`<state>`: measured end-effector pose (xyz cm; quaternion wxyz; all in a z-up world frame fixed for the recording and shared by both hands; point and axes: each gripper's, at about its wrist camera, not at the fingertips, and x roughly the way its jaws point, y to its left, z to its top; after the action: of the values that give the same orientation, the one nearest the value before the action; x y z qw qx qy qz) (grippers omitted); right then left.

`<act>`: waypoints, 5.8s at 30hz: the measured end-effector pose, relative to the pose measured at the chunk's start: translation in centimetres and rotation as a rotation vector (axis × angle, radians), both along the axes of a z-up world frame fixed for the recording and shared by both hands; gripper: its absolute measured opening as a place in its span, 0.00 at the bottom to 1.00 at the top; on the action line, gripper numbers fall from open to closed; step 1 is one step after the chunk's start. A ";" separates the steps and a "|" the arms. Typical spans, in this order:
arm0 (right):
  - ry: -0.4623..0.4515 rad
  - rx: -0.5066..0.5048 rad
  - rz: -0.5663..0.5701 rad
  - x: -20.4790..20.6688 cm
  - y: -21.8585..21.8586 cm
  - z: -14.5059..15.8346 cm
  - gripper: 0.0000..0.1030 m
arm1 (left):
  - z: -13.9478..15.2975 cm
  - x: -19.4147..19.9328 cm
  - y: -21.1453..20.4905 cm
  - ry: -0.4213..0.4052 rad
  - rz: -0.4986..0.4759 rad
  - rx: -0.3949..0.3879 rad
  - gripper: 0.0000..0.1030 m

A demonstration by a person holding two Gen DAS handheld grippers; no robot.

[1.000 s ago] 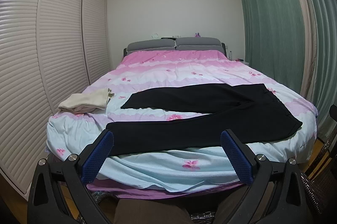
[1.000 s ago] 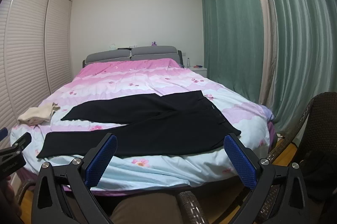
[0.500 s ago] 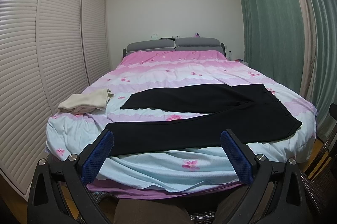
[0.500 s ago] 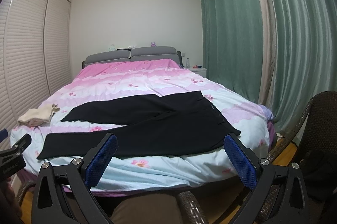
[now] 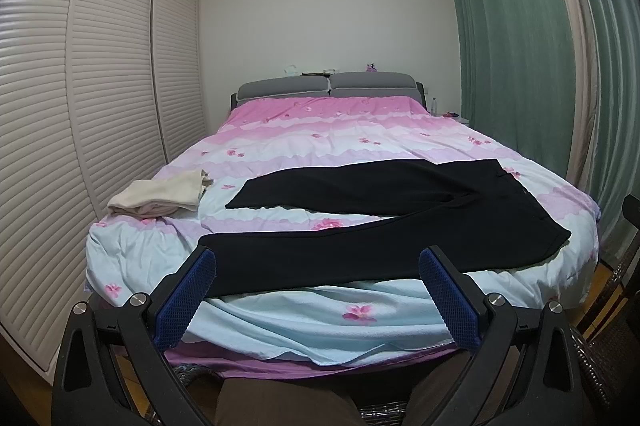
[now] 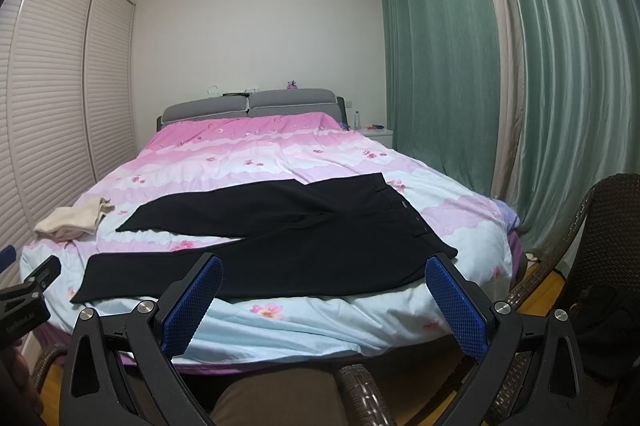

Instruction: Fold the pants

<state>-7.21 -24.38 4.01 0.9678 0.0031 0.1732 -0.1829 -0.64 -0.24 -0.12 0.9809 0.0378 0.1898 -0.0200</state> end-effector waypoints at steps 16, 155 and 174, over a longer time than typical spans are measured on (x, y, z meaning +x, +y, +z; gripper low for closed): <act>0.000 0.001 0.000 0.0 0.1 0.1 1.00 | 0.1 0.0 -0.2 0.002 -0.003 0.001 1.00; 0.403 0.124 0.429 42.1 -39.9 0.0 0.04 | 0.0 46.8 -43.2 0.401 -0.881 0.244 0.10; 0.595 0.275 0.200 25.7 -36.6 -17.5 0.22 | -17.0 28.4 -40.2 0.432 -0.822 0.217 0.10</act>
<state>18.52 -60.98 -13.50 0.8784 0.0633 0.4705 -0.0549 27.73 -40.39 -17.14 0.8202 0.2069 0.3597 -0.3937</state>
